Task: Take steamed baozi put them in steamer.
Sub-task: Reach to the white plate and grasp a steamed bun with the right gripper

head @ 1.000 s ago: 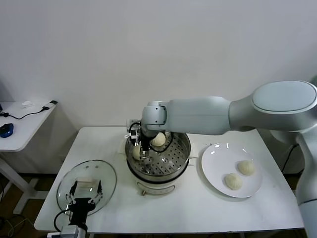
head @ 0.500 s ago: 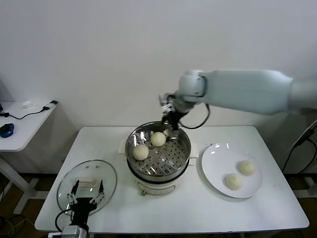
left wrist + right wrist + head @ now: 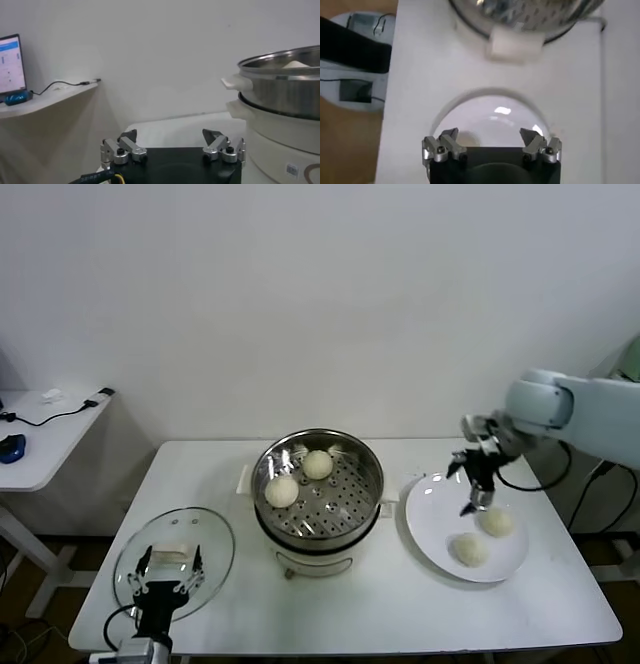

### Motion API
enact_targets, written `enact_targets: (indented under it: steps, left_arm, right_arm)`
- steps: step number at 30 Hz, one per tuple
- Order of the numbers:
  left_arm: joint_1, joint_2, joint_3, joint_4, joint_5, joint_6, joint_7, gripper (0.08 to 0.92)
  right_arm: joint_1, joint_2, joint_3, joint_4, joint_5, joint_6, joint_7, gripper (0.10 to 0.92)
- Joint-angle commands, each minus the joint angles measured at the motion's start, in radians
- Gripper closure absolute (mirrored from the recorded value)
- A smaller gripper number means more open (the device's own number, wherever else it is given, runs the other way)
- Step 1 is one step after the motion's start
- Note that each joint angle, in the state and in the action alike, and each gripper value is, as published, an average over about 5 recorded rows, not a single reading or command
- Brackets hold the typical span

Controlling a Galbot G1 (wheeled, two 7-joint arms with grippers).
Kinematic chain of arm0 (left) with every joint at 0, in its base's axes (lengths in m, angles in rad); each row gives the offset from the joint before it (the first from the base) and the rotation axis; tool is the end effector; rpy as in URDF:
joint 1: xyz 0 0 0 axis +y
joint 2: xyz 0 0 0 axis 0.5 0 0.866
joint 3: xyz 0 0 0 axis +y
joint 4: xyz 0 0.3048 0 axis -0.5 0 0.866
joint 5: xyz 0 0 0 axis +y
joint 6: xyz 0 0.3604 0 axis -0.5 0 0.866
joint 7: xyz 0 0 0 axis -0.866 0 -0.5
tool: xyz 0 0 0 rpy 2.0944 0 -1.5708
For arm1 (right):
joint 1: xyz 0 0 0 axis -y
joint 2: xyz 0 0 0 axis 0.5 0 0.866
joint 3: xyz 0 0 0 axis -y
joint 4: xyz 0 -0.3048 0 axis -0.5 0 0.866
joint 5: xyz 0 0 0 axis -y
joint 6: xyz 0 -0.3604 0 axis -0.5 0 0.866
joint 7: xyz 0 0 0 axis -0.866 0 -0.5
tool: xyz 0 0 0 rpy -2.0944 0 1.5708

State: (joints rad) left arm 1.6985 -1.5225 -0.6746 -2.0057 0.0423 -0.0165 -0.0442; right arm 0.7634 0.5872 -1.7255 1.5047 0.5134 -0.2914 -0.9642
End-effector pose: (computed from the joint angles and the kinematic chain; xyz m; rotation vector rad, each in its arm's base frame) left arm 0.1658 0.0565 -0.3155 0.2105 -2.9296 -0.2461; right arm 0.4569 -0.1184 -0.1206 1.3030 -1.3605 1.1903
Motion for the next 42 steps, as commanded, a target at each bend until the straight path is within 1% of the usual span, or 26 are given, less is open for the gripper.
enact_targets:
  steps: [1,9,19,27,33,35,40,42]
  left_arm:
    - [0.0,-0.001,-0.002,0.0,-0.001,0.001,0.0,0.177]
    - [0.004,-0.004,-0.006,0.012,-0.003,-0.002,-0.002,0.177]
    - [-0.003,-0.001,-0.006,0.029,-0.003,-0.004,-0.004,0.177]
    - [-0.009,0.002,-0.006,0.036,-0.004,-0.003,-0.005,0.177]
    - [-0.009,0.0,-0.003,0.033,-0.004,-0.001,-0.005,0.177]
    - [-0.008,0.0,-0.002,0.032,-0.004,0.0,-0.005,0.177]
    - [-0.007,-0.002,0.001,0.028,-0.003,0.0,-0.005,0.177]
    - [-0.007,-0.003,0.002,0.026,-0.003,0.001,-0.005,0.177]
  right_arm:
    - [-0.269,-0.145,0.136,-0.03,-0.174,0.009,0.007,0.203]
    - [-0.405,-0.09,0.254,-0.14,-0.206,-0.006,0.056,0.203]
    - [-0.556,-0.053,0.386,-0.181,-0.197,-0.03,0.087,0.203]
    - [-0.579,-0.013,0.419,-0.192,-0.183,-0.037,0.111,0.203]
    - [-0.557,-0.004,0.407,-0.187,-0.18,-0.037,0.101,0.205]
    - [-0.55,-0.006,0.401,-0.182,-0.183,-0.037,0.094,0.222]
    - [-0.506,-0.015,0.374,-0.167,-0.201,-0.034,0.075,0.302]
    - [-0.484,-0.017,0.369,-0.164,-0.209,-0.031,0.069,0.31]
